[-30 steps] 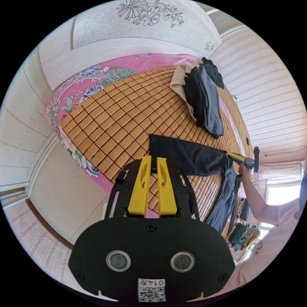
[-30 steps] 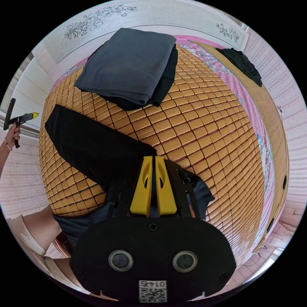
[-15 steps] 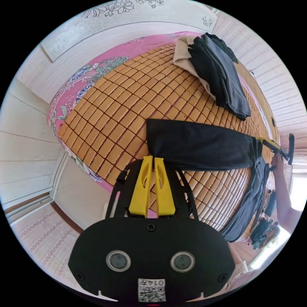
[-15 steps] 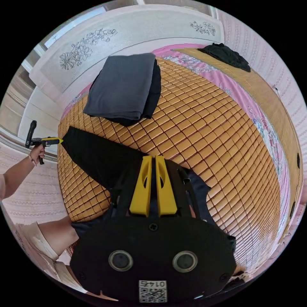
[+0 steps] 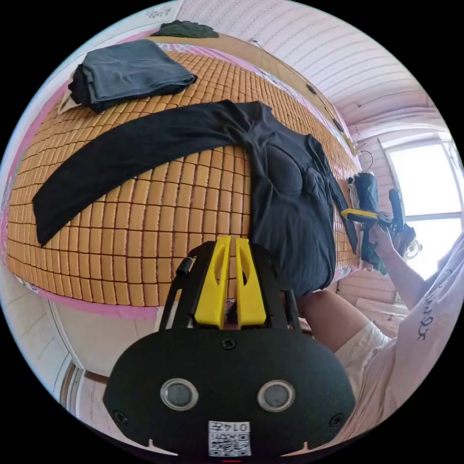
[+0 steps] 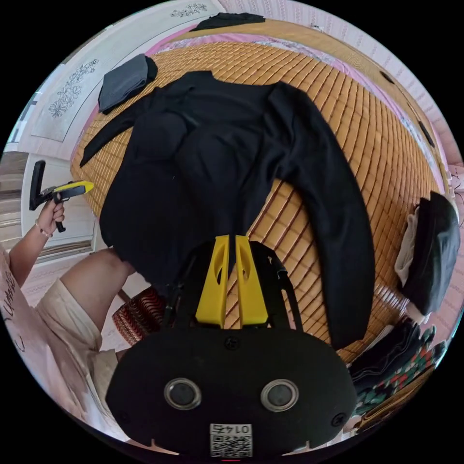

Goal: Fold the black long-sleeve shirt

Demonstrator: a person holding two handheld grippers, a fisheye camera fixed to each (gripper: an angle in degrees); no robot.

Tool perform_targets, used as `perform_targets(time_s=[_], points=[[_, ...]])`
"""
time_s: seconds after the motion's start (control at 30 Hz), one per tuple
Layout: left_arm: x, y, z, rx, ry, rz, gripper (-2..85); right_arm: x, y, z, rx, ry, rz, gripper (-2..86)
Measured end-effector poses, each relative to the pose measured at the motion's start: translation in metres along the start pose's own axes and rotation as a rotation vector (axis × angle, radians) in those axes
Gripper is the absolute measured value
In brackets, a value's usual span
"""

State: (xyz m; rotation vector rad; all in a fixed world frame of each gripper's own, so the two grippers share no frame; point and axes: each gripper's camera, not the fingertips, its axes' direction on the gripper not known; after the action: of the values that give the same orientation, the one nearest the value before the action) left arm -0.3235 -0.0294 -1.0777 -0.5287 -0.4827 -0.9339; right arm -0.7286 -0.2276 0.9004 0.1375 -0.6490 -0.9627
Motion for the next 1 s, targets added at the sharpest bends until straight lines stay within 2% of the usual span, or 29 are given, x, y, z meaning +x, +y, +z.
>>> perform_targets(time_s=[0.13, 0.23, 0.4, 0.53, 0.67, 0.8, 0.87, 1.0], points=[[0.063, 0.006, 0.056, -0.108, -0.096, 0.164, -0.4, -0.035, 0.054, 0.053, -0.082, 0.011, -0.008, -0.6], [0.075, 0.016, 0.079, -0.163, -0.204, 0.242, -0.6, -0.044, 0.073, 0.056, -0.001, 0.015, 0.006, -0.5], [0.076, 0.036, 0.079, -0.129, -0.217, 0.291, -0.7, -0.071, 0.09, 0.063, 0.062, 0.096, -0.038, -0.3], [0.083, 0.061, 0.079, -0.08, -0.299, 0.398, -0.8, -0.093, 0.111, 0.073, 0.142, 0.165, -0.04, -0.4], [0.07, 0.105, 0.07, 0.106, -0.283, 0.383, -0.8, -0.116, 0.129, 0.082, 0.173, 0.233, -0.058, -0.7], [0.044, 0.149, 0.028, 0.321, -0.196, 0.256, -0.3, -0.143, 0.142, 0.058, 0.213, 0.144, -0.113, -0.5], [0.016, 0.174, -0.013, 0.484, -0.234, 0.142, 1.5, -0.174, 0.134, 0.035, 0.241, 0.117, -0.174, 0.5], [-0.054, 0.196, -0.065, 0.688, -0.308, -0.107, 7.2, -0.236, 0.09, 0.019, 0.245, 0.11, -0.322, 6.0]])
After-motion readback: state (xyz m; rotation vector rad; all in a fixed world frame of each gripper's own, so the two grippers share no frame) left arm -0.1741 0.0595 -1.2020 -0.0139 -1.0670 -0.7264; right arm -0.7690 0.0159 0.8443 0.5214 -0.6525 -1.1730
